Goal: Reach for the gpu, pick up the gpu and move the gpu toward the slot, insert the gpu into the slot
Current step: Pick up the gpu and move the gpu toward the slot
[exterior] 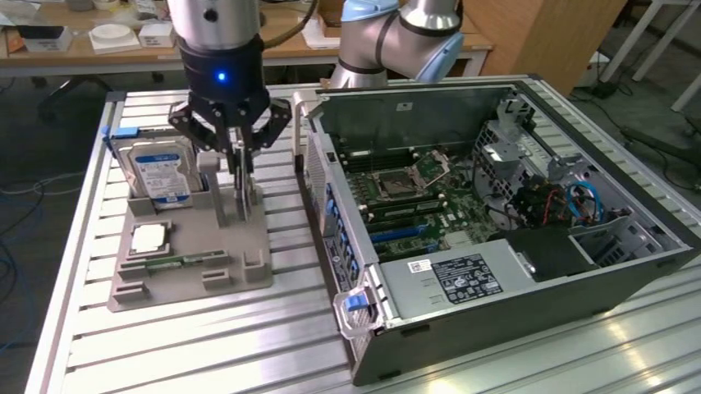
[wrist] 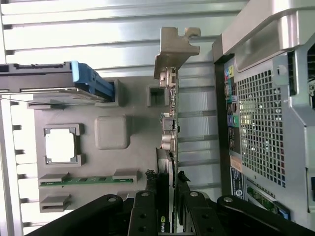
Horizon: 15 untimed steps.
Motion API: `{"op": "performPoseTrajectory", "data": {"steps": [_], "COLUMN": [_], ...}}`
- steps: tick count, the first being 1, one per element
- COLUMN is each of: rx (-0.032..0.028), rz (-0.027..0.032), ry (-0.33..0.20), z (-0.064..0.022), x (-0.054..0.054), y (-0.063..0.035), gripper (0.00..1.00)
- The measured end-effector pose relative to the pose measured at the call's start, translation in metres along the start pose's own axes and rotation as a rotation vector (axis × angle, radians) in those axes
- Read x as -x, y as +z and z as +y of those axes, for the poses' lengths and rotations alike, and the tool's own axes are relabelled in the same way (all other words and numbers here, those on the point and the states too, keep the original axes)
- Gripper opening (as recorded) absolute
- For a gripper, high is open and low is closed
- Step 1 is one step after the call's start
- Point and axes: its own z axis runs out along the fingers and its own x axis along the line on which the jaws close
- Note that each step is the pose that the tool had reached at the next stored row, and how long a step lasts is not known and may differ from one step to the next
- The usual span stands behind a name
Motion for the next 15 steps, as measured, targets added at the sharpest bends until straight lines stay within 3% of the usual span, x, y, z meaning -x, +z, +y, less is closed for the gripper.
{"op": "performPoseTrajectory", "data": {"steps": [15], "rx": [0.0133], "rz": [-0.0029], "ry": [0.000], "z": [0.0029], "x": [0.001], "y": [-0.0623], "gripper": [0.27]}}
